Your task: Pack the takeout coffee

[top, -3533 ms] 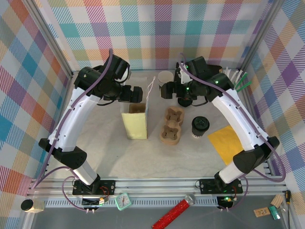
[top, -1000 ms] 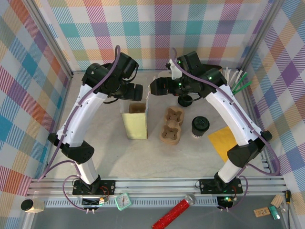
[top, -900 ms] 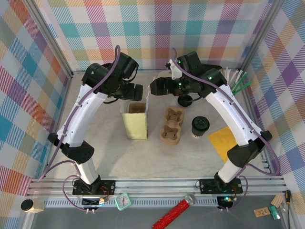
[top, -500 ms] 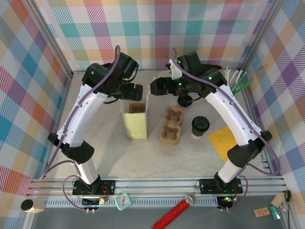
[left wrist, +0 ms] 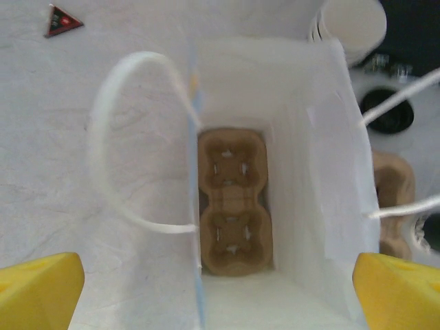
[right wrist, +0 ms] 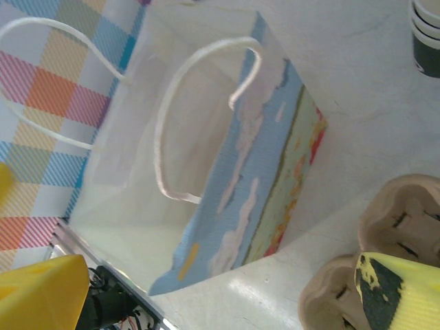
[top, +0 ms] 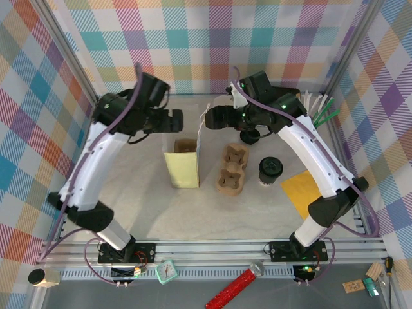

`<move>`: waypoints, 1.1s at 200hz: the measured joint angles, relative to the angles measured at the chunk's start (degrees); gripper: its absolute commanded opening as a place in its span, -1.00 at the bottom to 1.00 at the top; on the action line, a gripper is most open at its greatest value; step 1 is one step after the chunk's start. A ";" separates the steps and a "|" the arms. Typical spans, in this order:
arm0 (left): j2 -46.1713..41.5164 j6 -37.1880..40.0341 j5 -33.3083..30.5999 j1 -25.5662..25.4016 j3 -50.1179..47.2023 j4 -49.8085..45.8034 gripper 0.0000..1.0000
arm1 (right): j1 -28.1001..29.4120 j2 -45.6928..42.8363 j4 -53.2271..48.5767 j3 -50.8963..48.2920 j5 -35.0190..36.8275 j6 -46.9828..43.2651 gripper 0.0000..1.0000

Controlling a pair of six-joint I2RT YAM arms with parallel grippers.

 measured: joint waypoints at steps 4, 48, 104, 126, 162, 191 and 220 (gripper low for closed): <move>-1.64 -0.20 0.39 1.16 -1.75 1.25 0.99 | -0.17 -0.37 0.02 -0.61 0.13 0.13 0.98; -14.08 -2.19 6.38 12.20 -14.25 9.79 0.99 | -3.08 -4.87 -1.53 -5.75 5.14 1.99 0.98; -15.06 -3.15 13.03 16.48 -23.93 15.10 0.99 | -5.05 -9.05 -7.41 -13.29 9.33 4.55 0.95; -15.08 -3.13 14.19 16.94 -25.09 16.15 0.99 | -8.41 -11.74 -9.35 -19.56 10.93 5.44 0.88; -15.13 -3.15 16.33 16.96 -27.26 17.99 0.99 | -14.38 -15.74 -11.26 -28.35 12.33 5.27 0.75; -15.13 -3.28 17.84 17.09 -28.74 18.93 0.99 | -15.76 -15.63 -11.04 -32.04 12.90 3.56 0.68; -15.13 -3.56 18.91 17.09 -28.74 19.15 0.99 | -17.38 -13.42 -9.77 -33.79 12.41 1.81 0.55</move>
